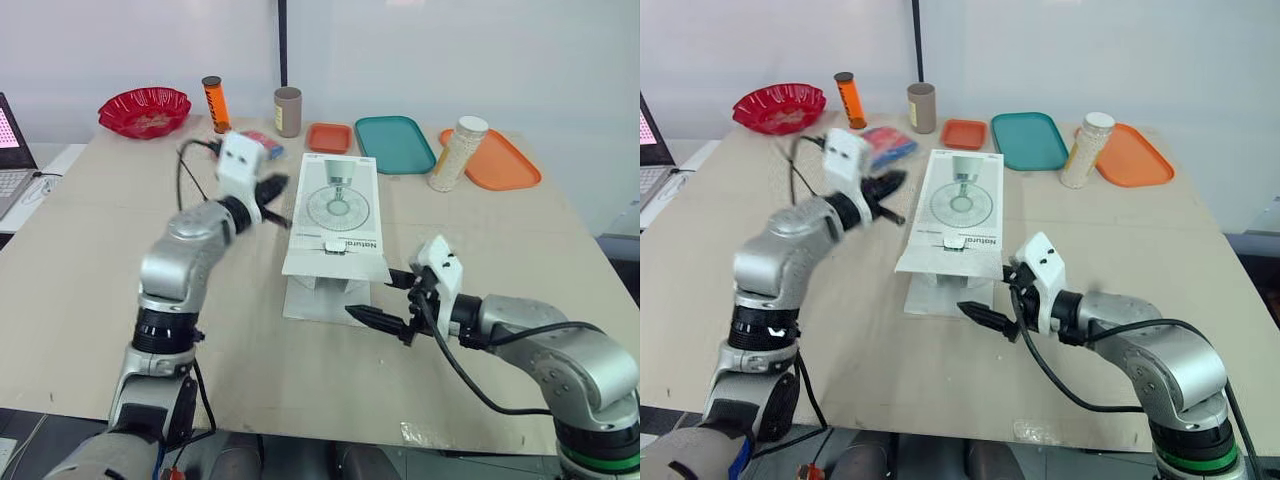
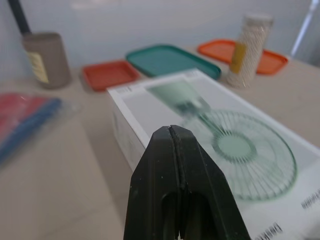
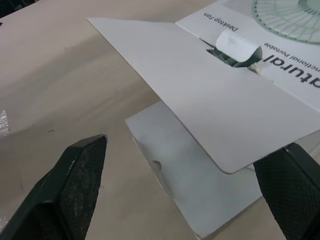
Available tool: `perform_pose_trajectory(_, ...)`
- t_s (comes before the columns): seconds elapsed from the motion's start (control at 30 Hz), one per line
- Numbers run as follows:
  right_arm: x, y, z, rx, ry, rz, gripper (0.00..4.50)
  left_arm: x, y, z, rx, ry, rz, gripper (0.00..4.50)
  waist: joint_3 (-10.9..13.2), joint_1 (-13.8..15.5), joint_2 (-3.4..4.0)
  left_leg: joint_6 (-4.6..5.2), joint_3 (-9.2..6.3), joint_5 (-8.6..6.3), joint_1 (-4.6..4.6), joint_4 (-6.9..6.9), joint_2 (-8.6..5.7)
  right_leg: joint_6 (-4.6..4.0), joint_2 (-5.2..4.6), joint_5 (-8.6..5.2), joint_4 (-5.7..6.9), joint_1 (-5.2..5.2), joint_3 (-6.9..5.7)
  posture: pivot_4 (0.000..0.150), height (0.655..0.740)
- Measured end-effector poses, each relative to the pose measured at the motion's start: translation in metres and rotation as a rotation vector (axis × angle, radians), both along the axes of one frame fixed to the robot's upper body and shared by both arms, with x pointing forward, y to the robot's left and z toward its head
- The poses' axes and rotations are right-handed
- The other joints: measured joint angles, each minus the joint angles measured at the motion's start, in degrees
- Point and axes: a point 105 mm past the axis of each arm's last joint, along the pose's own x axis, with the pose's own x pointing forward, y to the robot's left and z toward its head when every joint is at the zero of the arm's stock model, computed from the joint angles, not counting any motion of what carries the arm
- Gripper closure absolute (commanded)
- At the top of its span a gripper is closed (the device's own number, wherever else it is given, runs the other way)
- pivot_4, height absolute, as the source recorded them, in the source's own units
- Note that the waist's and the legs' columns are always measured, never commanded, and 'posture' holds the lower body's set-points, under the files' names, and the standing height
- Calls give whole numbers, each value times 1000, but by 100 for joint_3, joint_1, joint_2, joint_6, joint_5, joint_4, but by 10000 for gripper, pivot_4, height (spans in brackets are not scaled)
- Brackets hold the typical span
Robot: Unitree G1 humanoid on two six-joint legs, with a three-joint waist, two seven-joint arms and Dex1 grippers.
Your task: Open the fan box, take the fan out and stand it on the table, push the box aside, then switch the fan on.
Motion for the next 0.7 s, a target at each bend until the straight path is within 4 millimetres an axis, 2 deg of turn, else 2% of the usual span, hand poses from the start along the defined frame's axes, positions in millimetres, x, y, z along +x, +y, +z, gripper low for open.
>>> perform_pose_trajectory(0.07, 5, 4, 8, 25, -31, -6, 0, -5, 11, 2, 10, -19, 16, 44820, 0, -19, 0, 0, 2, 0, 0, 0, 1, -1, 0, 0, 2, -2, 2, 1500, 7400)
perform_pose_trajectory(0.17, 23, 4, 26, 61, -106, -54, 0, -12, 22, -15, 38, 8, 21, 44820, 0, -69, 0, -5, 1, 3, 5, -2, 5, -4, 4, 2, 7, -4, 2, 1500, 7400)
perform_pose_trajectory(0.23, 36, 4, 31, 75, -129, -95, 0, -15, 30, -26, 59, 36, 36, 44820, 0, -70, 0, -5, 0, 3, 3, -2, 4, -4, 3, 2, 7, -4, 1, 1500, 7400)
perform_pose_trajectory(0.33, 49, 6, 33, 83, -129, -121, 0, -17, 33, -27, 68, 34, 46, 44820, 2, -52, -2, -5, 0, 3, -5, 0, 2, -3, -1, 2, 4, -8, -1, 1500, 7400)
perform_pose_trajectory(0.5, 62, 14, 25, 59, -97, -136, 0, -18, 27, -23, 59, 21, 29, 44820, 2, -51, -2, -4, -1, 2, -10, -1, 2, -3, -2, 2, 4, -12, -2, 1500, 7400)
perform_pose_trajectory(0.7, 74, 11, 14, 31, -35, -191, 0, -23, -7, -15, 71, -2, -103, 44820, 2, -49, -2, -4, 0, 2, -10, 0, 1, -3, -2, 2, 4, -12, -1, 1500, 7400)
